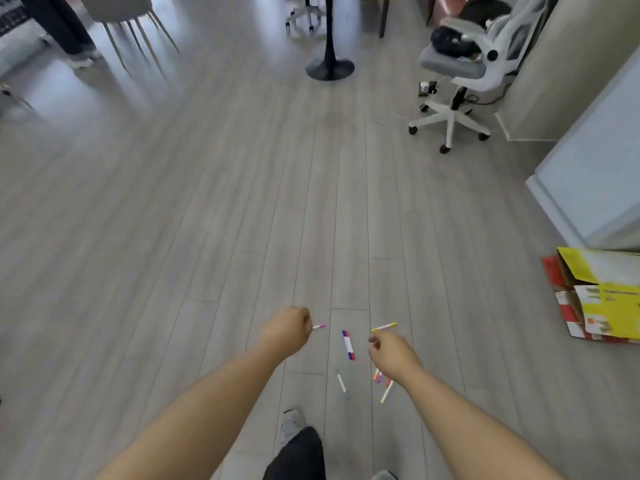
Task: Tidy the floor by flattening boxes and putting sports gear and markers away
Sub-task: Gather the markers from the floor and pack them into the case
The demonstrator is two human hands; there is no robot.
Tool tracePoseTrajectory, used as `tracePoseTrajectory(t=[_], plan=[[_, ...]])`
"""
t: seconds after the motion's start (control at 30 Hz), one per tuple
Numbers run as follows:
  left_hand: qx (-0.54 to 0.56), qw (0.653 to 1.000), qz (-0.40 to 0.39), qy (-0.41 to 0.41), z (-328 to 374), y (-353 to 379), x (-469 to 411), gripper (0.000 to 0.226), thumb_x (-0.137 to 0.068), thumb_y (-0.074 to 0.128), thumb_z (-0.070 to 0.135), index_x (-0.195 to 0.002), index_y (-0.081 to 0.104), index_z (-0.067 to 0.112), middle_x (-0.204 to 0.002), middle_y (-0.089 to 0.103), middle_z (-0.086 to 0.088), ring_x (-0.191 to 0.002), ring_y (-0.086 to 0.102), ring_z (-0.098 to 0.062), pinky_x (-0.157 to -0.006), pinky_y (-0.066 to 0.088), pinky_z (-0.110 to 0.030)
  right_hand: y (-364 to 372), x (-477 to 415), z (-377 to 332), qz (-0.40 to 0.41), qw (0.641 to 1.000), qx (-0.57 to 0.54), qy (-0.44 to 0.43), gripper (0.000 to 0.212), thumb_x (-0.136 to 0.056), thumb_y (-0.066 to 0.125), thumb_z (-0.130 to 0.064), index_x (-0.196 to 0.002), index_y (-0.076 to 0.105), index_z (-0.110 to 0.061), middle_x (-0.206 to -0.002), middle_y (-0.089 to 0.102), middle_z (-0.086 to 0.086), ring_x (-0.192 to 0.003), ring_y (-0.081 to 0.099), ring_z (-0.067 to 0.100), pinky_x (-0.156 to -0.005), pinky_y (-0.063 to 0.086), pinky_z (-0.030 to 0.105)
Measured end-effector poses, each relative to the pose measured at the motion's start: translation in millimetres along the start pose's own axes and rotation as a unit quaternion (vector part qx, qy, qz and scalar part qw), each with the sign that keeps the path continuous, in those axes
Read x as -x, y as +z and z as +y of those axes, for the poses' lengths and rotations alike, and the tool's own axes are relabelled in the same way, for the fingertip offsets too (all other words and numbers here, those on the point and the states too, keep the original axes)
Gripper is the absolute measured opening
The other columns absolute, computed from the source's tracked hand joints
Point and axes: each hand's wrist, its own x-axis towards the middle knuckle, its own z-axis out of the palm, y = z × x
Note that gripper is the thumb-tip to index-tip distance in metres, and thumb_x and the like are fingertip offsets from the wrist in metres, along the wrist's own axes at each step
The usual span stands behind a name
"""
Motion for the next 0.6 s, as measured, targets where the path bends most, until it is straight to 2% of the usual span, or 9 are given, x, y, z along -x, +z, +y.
tracePoseTrajectory(t=[0.13,0.2,0.37,0.53,0.6], plan=[[0.009,1.0,0.019,0.007,-53,88,-124,0.023,-0.1,0.043,0.03,-0.104,0.063,0.018,-0.099,0.065,-0.003,-0.083,0.062,-0.024,-0.073,0.054,-0.035,78,-115,29,0.007,1.0,0.006,-0.009,0.024,-0.089,0.05,-0.026,-0.107,0.065,-0.025,-0.102,0.069,0.003,-0.096,0.064,0.026,-0.08,0.053,0.034],[-0.002,0.999,0.03,0.017,-80,141,-183,0.023,-0.099,0.044,0.03,-0.106,0.063,0.019,-0.101,0.065,-0.002,-0.086,0.061,-0.025,-0.077,0.054,-0.036,123,-173,48,0.005,1.0,0.006,-0.012,0.027,-0.091,0.049,-0.022,-0.113,0.063,-0.021,-0.108,0.067,0.004,-0.1,0.063,0.026,-0.076,0.049,0.029],[-0.021,0.998,0.023,0.049,-140,284,-303,0.024,-0.1,0.044,0.031,-0.112,0.062,0.02,-0.11,0.061,-0.002,-0.093,0.059,-0.025,-0.084,0.052,-0.038,244,-297,113,0.003,1.0,0.018,-0.025,0.033,-0.091,0.05,-0.022,-0.123,0.06,-0.02,-0.119,0.063,0.006,-0.106,0.06,0.026,-0.084,0.047,0.03],[-0.082,0.992,0.01,0.098,-192,401,-375,0.029,-0.101,0.047,0.033,-0.125,0.058,0.021,-0.122,0.057,0.001,-0.104,0.057,-0.025,-0.082,0.05,-0.035,362,-361,175,-0.028,0.999,0.044,-0.016,0.028,-0.092,0.048,-0.032,-0.119,0.053,-0.027,-0.104,0.062,0.004,-0.089,0.061,0.024,-0.079,0.049,0.032],[-0.102,0.989,0.011,0.104,-209,436,-392,0.031,-0.1,0.048,0.032,-0.129,0.055,0.022,-0.124,0.055,-0.001,-0.107,0.055,-0.025,-0.083,0.048,-0.037,396,-375,191,-0.039,0.996,0.074,-0.024,0.025,-0.094,0.049,-0.035,-0.117,0.051,-0.026,-0.104,0.062,0.004,-0.091,0.061,0.024,-0.08,0.051,0.035]])
